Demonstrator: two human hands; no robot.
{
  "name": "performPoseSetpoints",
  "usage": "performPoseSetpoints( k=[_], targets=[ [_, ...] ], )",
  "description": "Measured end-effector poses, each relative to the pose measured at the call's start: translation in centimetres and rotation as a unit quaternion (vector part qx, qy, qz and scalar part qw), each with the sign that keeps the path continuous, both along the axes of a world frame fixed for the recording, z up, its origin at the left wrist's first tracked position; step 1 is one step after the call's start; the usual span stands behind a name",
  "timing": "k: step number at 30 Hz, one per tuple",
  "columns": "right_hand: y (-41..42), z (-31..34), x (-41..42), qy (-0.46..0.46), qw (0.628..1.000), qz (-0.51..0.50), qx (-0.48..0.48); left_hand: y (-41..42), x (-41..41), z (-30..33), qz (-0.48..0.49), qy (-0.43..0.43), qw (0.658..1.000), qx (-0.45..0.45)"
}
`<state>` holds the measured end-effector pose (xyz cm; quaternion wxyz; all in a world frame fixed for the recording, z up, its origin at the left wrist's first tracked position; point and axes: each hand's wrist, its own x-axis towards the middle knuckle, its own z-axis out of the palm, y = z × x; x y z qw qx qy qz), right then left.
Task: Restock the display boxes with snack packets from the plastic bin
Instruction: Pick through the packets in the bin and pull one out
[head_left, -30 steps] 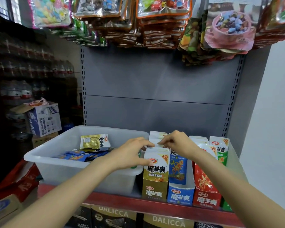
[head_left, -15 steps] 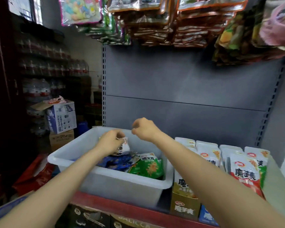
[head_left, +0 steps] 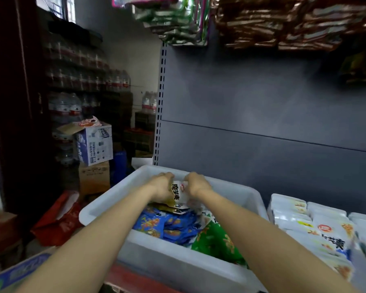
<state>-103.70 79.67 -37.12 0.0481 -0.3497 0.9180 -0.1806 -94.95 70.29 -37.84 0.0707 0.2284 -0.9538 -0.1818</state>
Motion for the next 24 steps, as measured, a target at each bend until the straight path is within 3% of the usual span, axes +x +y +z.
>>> performPoseSetpoints(
  k=[4,8,9,12,16,18,20,21,24],
  targets=[
    [1.2,2.3,0.5,-0.025,0.994,0.022,-0.099,-0.2,0.7,-0.2,0.046,0.054,0.997,-0.018],
    [3.8,5.3,1.0,-0.108,0.961,0.000,-0.254,1.6,3.0,1.4,0.039,0.118,0.991,-0.052],
    [4.6,6.3,1.3,-0.158,0.939,-0.007,-0.304,2.6,3.7,1.9,0.037,0.149,0.984,-0.086],
    [7.6,8.8,3.0,-0.341,0.813,0.001,-0.471,6.2,5.2,3.3,0.027,0.259,0.940,-0.222],
    [13.2,10.2,4.1,-0.359,0.741,-0.013,-0.567,11.2,5.5,4.3,-0.025,0.351,0.884,-0.308],
    [16.4,10.5,4.5,-0.371,0.747,-0.005,-0.552,13.4,5.4,4.6,-0.056,0.374,0.867,-0.323],
    [19.6,10.6,4.2,-0.320,0.791,0.015,-0.521,15.4,5.1,4.7,-0.118,0.373,0.865,-0.315],
    [21.2,10.7,3.9,-0.279,0.810,0.028,-0.515,16.3,4.9,4.8,-0.151,0.368,0.874,-0.279],
    [25.4,10.6,2.0,-0.150,0.838,0.018,-0.524,18.9,3.6,5.1,-0.190,0.326,0.924,-0.057]
  ],
)
